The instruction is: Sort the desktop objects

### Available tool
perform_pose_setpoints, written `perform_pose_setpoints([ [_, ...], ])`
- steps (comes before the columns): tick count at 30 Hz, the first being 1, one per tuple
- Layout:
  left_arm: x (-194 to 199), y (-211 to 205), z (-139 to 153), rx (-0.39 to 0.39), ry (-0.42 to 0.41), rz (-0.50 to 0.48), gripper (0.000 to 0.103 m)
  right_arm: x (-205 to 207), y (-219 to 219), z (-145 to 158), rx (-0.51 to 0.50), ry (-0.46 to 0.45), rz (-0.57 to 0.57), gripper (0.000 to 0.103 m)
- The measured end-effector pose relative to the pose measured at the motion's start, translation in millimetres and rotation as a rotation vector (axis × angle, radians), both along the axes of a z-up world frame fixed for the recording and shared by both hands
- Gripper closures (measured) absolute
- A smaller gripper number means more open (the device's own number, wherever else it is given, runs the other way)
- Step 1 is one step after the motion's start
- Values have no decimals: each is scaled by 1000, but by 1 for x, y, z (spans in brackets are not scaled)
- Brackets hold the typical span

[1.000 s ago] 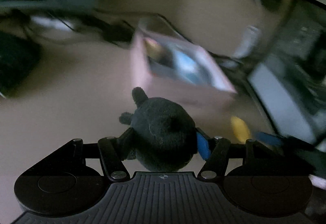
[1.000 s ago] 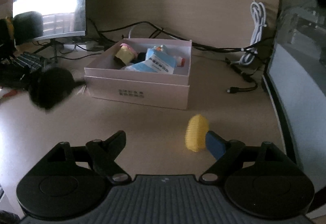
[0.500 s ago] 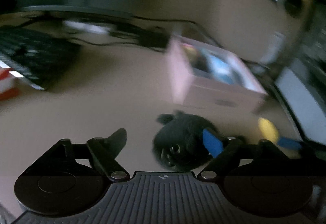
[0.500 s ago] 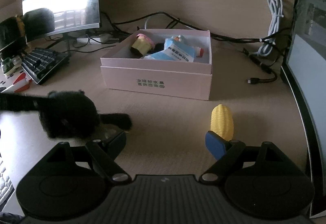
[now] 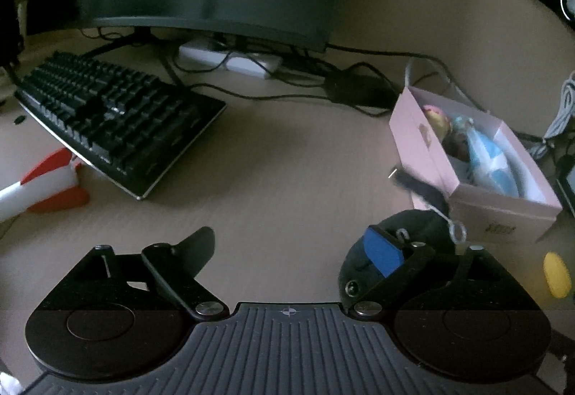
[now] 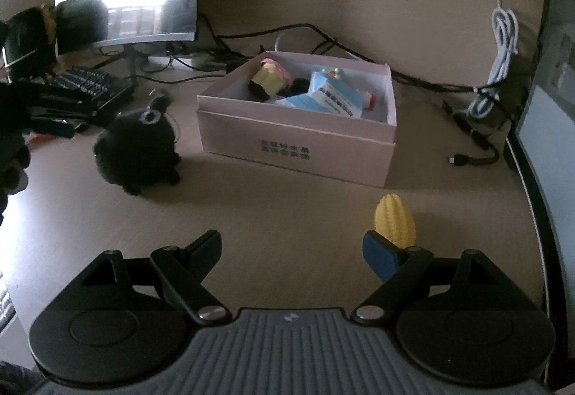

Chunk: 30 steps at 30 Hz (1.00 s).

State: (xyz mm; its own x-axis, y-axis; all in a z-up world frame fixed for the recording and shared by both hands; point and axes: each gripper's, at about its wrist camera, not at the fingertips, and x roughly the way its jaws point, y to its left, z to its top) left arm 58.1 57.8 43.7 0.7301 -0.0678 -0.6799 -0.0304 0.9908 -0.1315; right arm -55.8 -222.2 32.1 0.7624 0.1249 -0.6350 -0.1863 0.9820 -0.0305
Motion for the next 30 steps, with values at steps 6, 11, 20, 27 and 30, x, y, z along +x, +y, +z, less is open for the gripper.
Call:
perform_pose_setpoints([
  [6,-25,11,-1,-36,30,-4,8,-4,-14,-1,-39,-16,-74,13],
  [11,-45,-8,1,-44,32,-99,7,7,-34,-3,-47,-19,-176,18],
  [20,-60,-19,8,-46,40,-118,6,33,-44,-18,-62,38,-184,73],
  [27,-66,-39,0,-57,72,-179,4,2,-16,-11,-9,69,60,73],
  [30,-67,-51,-9,-59,100,-199,4,-10,-4,-10,-43,72,145,73],
])
